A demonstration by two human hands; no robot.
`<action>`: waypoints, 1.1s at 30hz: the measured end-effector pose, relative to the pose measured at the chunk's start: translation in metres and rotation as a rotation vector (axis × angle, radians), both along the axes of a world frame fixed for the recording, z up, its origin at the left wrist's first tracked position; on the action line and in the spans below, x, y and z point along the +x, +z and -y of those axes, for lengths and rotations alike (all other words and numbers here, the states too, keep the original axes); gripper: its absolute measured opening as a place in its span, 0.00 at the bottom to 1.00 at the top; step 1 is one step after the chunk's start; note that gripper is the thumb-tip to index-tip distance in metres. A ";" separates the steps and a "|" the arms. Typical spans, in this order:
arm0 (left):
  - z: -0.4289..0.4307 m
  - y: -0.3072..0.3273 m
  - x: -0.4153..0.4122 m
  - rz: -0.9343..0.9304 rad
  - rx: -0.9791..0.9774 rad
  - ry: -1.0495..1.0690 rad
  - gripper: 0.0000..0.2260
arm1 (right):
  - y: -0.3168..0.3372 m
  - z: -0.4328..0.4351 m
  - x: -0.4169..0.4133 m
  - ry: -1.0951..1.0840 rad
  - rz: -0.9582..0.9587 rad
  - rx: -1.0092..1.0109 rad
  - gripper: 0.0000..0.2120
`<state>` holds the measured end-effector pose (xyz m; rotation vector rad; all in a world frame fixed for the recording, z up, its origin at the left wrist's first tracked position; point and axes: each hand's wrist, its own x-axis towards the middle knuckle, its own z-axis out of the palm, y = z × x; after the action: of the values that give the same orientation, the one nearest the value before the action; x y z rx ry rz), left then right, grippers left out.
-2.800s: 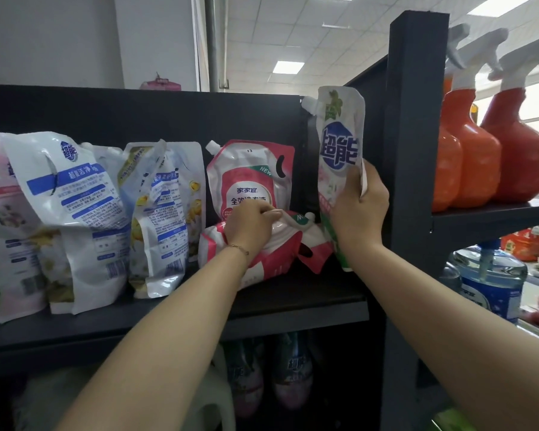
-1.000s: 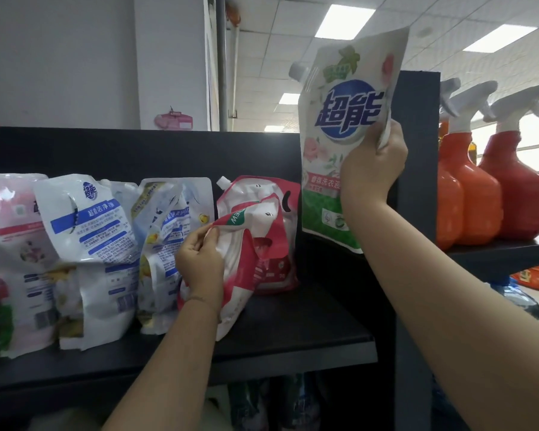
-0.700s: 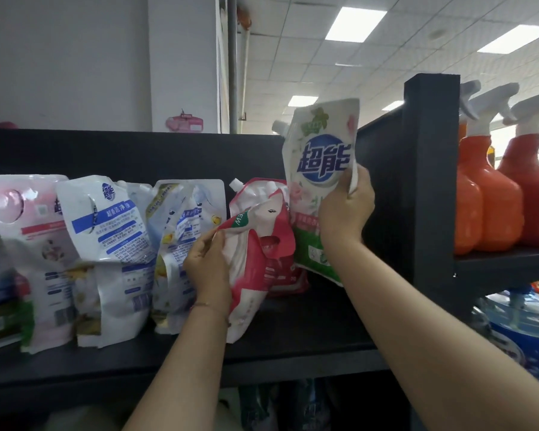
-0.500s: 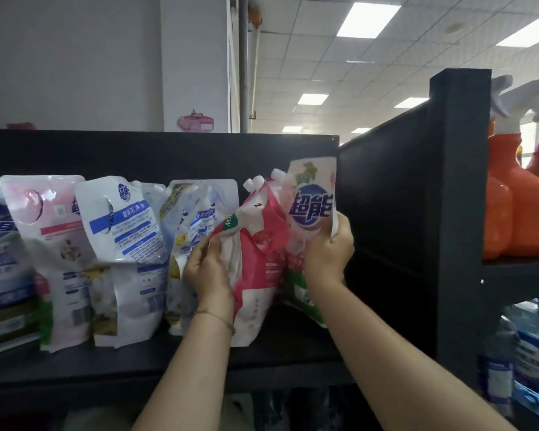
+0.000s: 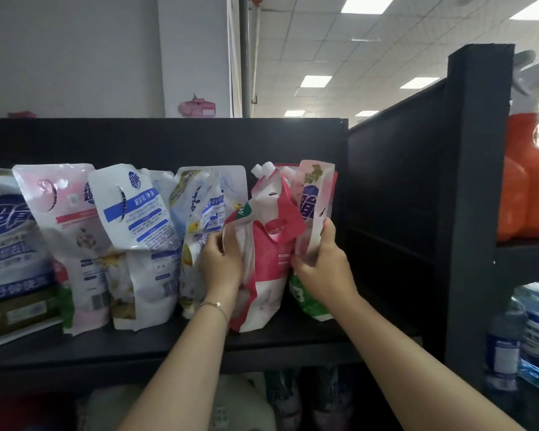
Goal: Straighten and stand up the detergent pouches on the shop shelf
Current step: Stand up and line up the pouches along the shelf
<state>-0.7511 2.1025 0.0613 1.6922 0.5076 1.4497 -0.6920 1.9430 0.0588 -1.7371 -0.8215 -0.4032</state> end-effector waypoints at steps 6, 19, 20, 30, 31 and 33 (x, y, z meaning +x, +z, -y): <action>0.009 -0.007 -0.012 -0.106 0.043 -0.084 0.15 | -0.020 0.007 0.000 0.105 -0.013 0.168 0.30; 0.010 -0.043 -0.029 -0.249 0.288 -0.252 0.61 | -0.041 0.018 0.014 -0.038 -0.249 -0.092 0.61; 0.010 -0.042 -0.029 -0.268 0.318 -0.211 0.62 | -0.042 0.018 0.015 -0.044 -0.262 -0.074 0.58; 0.016 -0.033 -0.023 -0.210 0.116 -0.168 0.38 | -0.044 0.017 0.016 0.081 -0.253 0.049 0.31; 0.018 -0.032 -0.022 -0.193 0.065 -0.178 0.35 | -0.045 0.017 0.017 0.098 -0.256 0.050 0.29; 0.024 -0.031 -0.018 -0.168 -0.011 -0.206 0.30 | -0.046 0.017 0.018 0.127 -0.251 0.041 0.25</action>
<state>-0.7692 2.0789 0.0305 1.8099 0.4169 1.1624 -0.6736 1.9256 0.0129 -1.6476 -0.7311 -0.1120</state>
